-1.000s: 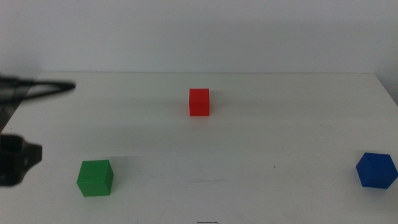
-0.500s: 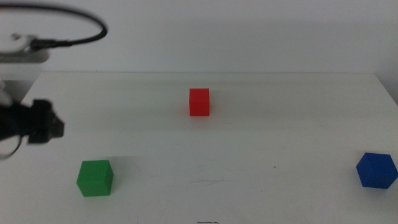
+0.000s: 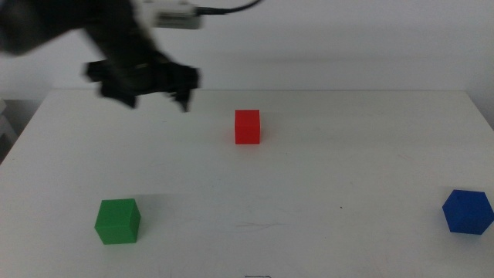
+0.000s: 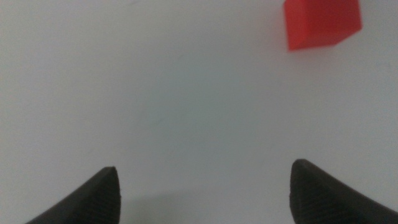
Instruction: Stack red cubes first, then green, then blue cubes in a specific spot.
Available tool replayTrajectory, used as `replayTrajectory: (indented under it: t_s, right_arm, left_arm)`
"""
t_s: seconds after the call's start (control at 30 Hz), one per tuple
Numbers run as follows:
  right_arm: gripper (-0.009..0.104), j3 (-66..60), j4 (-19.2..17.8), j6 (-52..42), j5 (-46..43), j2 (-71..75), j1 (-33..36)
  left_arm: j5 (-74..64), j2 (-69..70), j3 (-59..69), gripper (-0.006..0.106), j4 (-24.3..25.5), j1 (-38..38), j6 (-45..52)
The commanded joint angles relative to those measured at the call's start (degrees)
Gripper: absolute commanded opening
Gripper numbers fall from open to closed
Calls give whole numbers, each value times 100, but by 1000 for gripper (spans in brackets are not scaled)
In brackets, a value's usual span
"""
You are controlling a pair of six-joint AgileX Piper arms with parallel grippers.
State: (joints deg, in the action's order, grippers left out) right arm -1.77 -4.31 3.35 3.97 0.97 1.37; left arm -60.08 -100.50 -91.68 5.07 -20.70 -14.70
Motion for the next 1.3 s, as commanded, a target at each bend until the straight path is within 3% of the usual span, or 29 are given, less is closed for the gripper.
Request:
replayTrajectory:
  t_s: [0.0,0.3,0.47,1.13,1.27]
  right_arm:
    - [94,115,-24,-54,-454,88,10]
    - [94,115,-24,-54,-454,88,10]
    - [94,115,-24,-54,-454,88,10]
    - [94,115,-24,-54,-454,88,10]
    - [94,115,-24,-54,-454,88,10]
  left_arm:
    - [-205,-394,-948,93,77,-185,-215]
    - [-1463,-2763,-4174,93,-262,-603,-403]
    - [-1544,-3459,-5240,93,-314,-731,-582]
    - [-730,-4208,-5549,92,-259,-738,-1028]
    - [-680,-4277,-5549,85,-259,-718,-1065]
